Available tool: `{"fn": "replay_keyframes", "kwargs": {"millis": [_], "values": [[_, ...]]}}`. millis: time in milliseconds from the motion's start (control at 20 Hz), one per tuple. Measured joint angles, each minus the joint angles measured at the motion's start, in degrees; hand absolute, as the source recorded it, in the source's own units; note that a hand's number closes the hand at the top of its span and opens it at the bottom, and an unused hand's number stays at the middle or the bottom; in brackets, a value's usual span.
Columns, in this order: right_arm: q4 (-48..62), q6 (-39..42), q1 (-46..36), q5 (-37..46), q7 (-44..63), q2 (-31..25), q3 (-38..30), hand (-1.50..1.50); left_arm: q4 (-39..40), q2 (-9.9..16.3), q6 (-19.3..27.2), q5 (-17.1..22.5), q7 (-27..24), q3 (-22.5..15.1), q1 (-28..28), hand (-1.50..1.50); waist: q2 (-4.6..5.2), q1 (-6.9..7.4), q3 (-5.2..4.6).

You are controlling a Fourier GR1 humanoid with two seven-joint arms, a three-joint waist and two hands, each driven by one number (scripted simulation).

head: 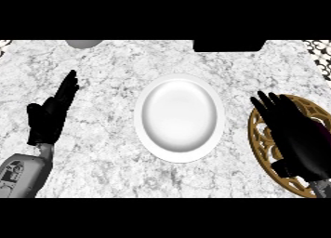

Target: Pick the sweet potato from the placemat and place it in the plate

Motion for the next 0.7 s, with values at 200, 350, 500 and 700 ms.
{"fn": "replay_keyframes", "kwargs": {"millis": [200,350,500,700], "values": [[-3.5,9.6,-0.5,-0.5,6.4,-0.1,-1.1,-1.50,-0.5,-1.5,0.9,-1.6,1.0,-0.7,-0.5,0.00,0.15,0.36,0.10],[-3.6,15.2,-1.5,-0.6,9.0,1.9,-2.3,-1.50,-0.3,-2.2,-0.2,-2.0,-0.3,-0.2,0.3,0.00,0.27,0.67,0.16],[-2.3,18.4,-2.2,0.3,9.3,4.6,-3.5,-1.50,-0.3,-3.2,-0.5,-3.0,1.1,0.3,-1.0,0.00,0.33,0.81,0.19],[1.4,19.8,-1.9,2.3,7.1,6.5,-5.3,-1.50,0.1,-3.9,-1.5,-4.0,1.6,1.6,-1.5,0.00,0.39,0.87,0.21]]}}
